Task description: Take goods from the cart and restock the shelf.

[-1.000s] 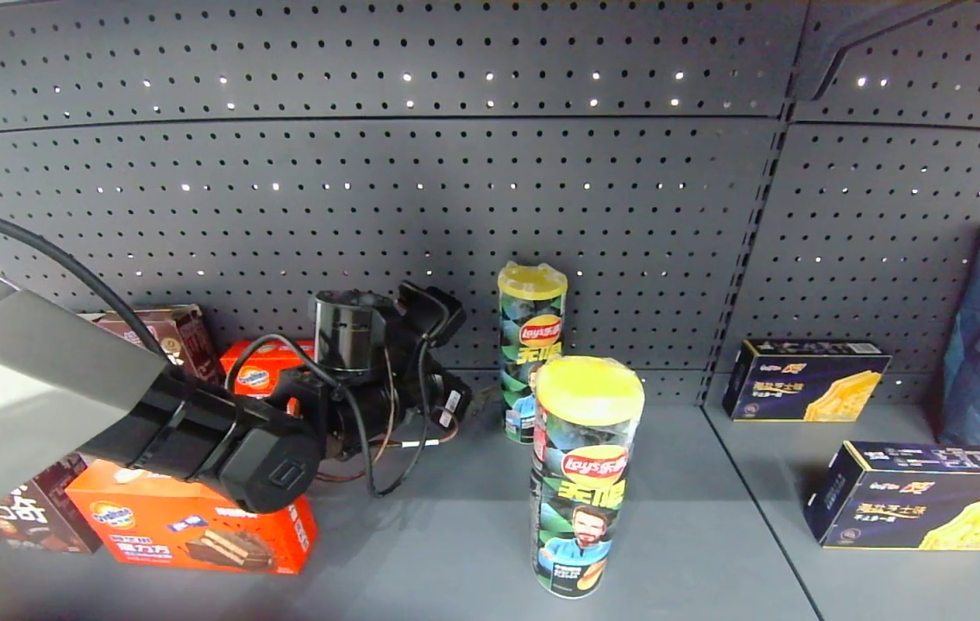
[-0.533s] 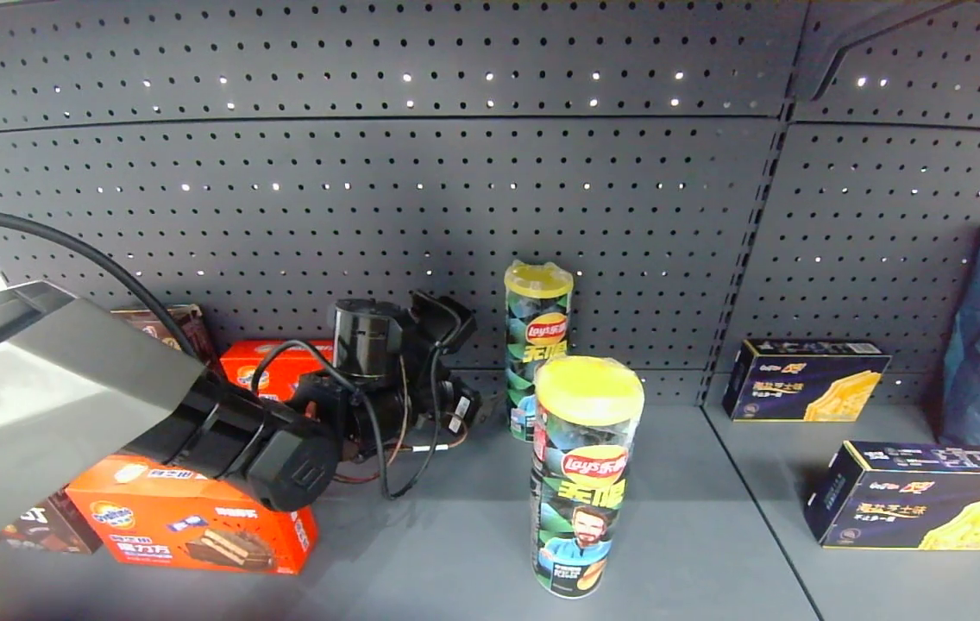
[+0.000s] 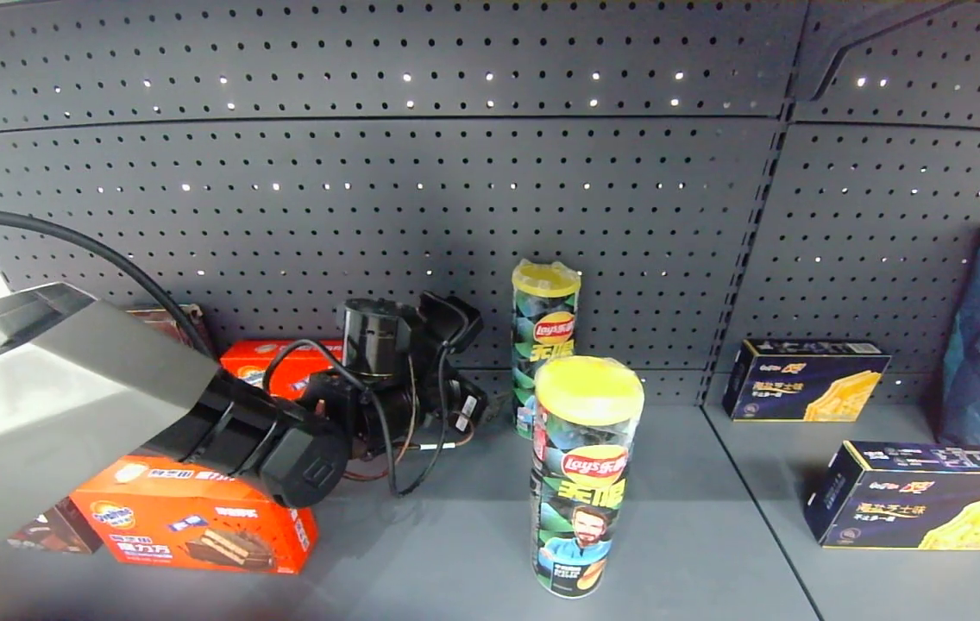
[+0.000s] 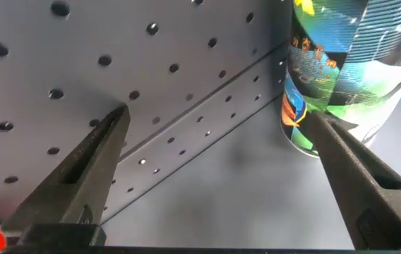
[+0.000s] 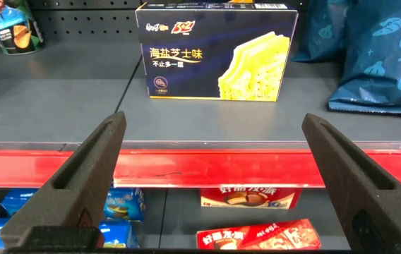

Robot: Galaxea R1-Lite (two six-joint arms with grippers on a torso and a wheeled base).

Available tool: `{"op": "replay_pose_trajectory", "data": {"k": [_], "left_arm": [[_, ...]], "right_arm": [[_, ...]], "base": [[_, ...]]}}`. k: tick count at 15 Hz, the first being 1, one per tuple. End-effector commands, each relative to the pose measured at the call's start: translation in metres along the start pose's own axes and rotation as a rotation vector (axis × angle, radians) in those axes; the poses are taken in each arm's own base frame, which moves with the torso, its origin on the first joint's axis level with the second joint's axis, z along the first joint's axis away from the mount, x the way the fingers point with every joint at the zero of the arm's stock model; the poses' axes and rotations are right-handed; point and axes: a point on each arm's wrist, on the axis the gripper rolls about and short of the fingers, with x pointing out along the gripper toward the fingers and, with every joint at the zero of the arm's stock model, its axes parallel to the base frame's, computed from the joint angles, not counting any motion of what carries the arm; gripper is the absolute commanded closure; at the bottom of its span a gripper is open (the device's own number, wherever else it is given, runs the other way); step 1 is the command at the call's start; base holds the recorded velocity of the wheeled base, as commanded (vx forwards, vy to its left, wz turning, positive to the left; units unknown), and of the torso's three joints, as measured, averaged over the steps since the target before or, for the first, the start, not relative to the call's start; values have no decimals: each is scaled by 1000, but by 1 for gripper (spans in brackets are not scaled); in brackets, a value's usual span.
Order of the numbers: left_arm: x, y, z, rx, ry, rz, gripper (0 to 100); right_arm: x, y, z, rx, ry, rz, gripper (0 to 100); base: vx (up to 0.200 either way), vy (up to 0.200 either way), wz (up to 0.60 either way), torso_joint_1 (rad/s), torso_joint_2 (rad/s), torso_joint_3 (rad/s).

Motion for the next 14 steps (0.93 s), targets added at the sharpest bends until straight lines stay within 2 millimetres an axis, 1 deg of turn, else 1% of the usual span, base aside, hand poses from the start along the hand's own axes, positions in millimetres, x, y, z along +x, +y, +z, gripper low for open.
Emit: {"op": "replay_pose_trajectory", "data": {"k": [1,2,3,5,6,7,9,10,11,12,14], "left_arm": [[-1,0,5,2,-17,3,0],[-7,4,13,5,-41,12,0],[-12,6,18,4,-52,19,0],[-30,15,28,-1,-79,41,0],[-33,16,30,-2,-83,43,0],[-48,24,40,-6,-100,74,0],[-73,34,55,-7,-133,104,0],[-96,38,62,-5,-132,116,0],[-108,39,63,-5,-126,118,0],[-143,38,65,-11,-109,121,0],[-193,35,67,-10,-150,139,0]], "right_arm": [[0,0,0,0,2,0,0],[0,0,0,0,2,0,0],[0,0,0,1,2,0,0],[0,0,0,0,2,0,0],[0,0,0,0,2,0,0],[0,0,0,0,2,0,0],[0,0,0,0,2,0,0],[0,0,0,0,0,0,0],[0,0,0,0,0,0,0],[0,0,0,1,2,0,0],[0,0,0,0,2,0,0]], "base": [[0,0,0,0,0,0],[0,0,0,0,0,0],[0,0,0,0,0,0],[0,0,0,0,0,0],[0,0,0,0,0,0],[0,0,0,0,0,0],[0,0,0,0,0,0],[0,0,0,0,0,0],[0,0,0,0,0,0],[0,0,0,0,0,0],[0,0,0,0,0,0]]}}
